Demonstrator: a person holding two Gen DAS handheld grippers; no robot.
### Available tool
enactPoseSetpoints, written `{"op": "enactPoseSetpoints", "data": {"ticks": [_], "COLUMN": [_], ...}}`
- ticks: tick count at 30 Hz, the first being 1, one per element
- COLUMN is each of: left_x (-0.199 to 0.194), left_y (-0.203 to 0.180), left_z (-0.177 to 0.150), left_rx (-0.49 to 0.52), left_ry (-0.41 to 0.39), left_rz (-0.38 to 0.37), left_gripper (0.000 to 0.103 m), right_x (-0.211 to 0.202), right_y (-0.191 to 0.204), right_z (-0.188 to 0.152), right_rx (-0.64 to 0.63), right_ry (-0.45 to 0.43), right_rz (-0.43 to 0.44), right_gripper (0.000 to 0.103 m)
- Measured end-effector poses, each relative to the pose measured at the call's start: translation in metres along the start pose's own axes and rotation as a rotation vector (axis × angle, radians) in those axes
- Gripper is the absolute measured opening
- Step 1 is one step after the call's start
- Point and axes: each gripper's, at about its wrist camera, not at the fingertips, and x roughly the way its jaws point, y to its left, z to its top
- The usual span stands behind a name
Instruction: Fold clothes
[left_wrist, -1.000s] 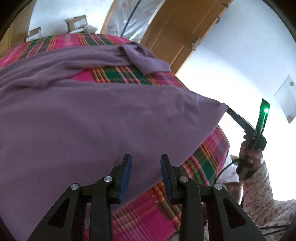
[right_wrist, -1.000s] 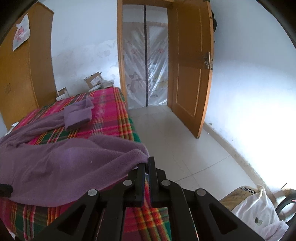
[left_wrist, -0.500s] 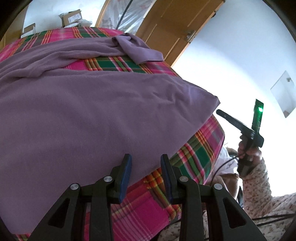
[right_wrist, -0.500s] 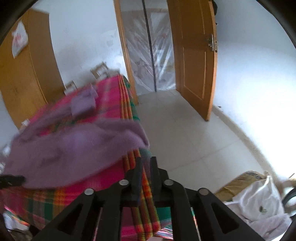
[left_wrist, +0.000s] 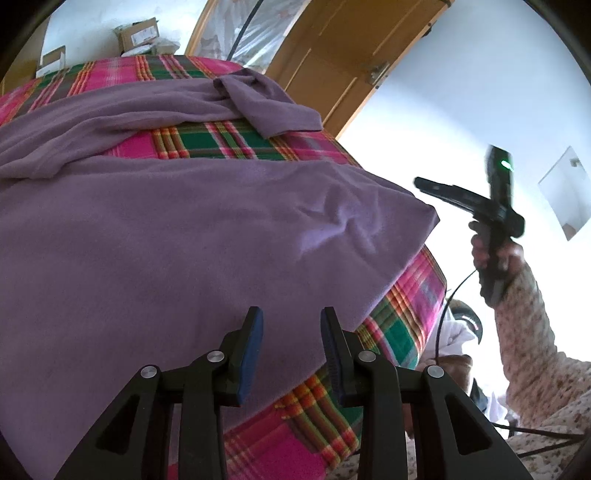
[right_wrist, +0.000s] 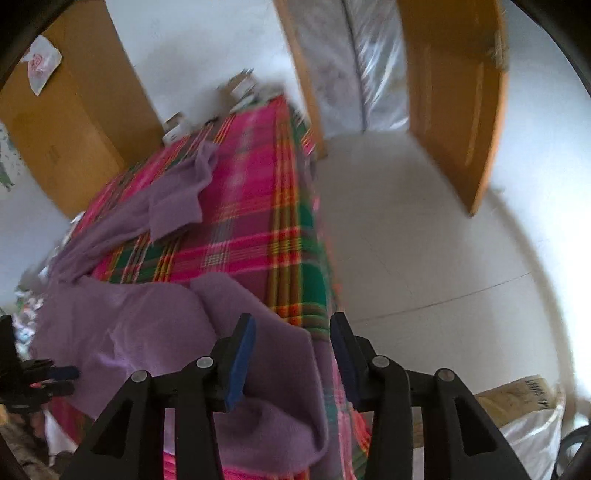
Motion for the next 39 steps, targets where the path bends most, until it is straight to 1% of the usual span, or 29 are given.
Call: {"op": "enactPoseSetpoints", "data": {"ticks": [3,7,9,10,11,13,15,17,22,25,29,33,37,39], "left_x": [0.007,0.018,0.023,0.025,0.026,0.029,0.030,0.031,0.032,0.031,0.031,0.031,0.031,0.031], "left_y": [0.000,-0.003,-0.005,-0.005,-0.006,-0.006,-0.005,-0.005,-0.006,-0.005,-0.007,-0.007,-0.006,-0.006], "left_z": [0.007,0.017,0.019,0.020,0.020,0.022,0.021,0.021,0.021,0.020,0.019,0.018,0.018,0.018], "left_rx": [-0.003,0.005,0.007,0.010,0.015,0.013,0.009,0.009,0.005,0.003,0.005,0.007,0.000,0.000], "left_ry": [0.018,0.034,0.044,0.046,0.047,0.050,0.050,0.050,0.047,0.044,0.041,0.042,0.041,0.040], "left_rz": [0.006,-0.010,-0.013,-0.013,-0.012,-0.010,-0.011,-0.007,-0.001,-0.001,0.003,-0.003,-0.012,-0.013], "left_gripper": [0.033,0.033,0.033,0.033,0.033,0.033,0.033,0.033,0.033,0.033,0.033,0.033,0.033,0.033], "right_x": [0.013,0.023,0.025,0.026,0.025,0.020,0.009,-0.008,-0.046,-0.059,-0.064,-0.069,-0.062,-0.063], "right_y": [-0.009,-0.010,-0.006,-0.005,-0.004,0.001,0.009,0.009,0.003,-0.004,-0.011,-0.030,-0.053,-0.066], "right_z": [0.008,0.007,0.006,0.005,0.003,0.000,-0.003,-0.007,-0.020,-0.027,-0.036,-0.048,-0.058,-0.067], "right_rx": [0.036,0.043,0.038,0.036,0.037,0.028,0.001,0.002,0.058,0.096,0.131,0.218,0.317,0.385], "right_ry": [0.064,0.121,0.127,0.129,0.124,0.098,0.042,-0.022,-0.185,-0.241,-0.301,-0.356,-0.354,-0.375], "right_rz": [0.076,0.140,0.125,0.120,0.123,0.123,0.091,0.055,-0.088,-0.155,-0.268,-0.275,-0.271,-0.256], "right_gripper": [0.043,0.042,0.031,0.020,0.012,0.007,0.007,0.007,0.007,0.007,0.007,0.007,0.007,0.007]}}
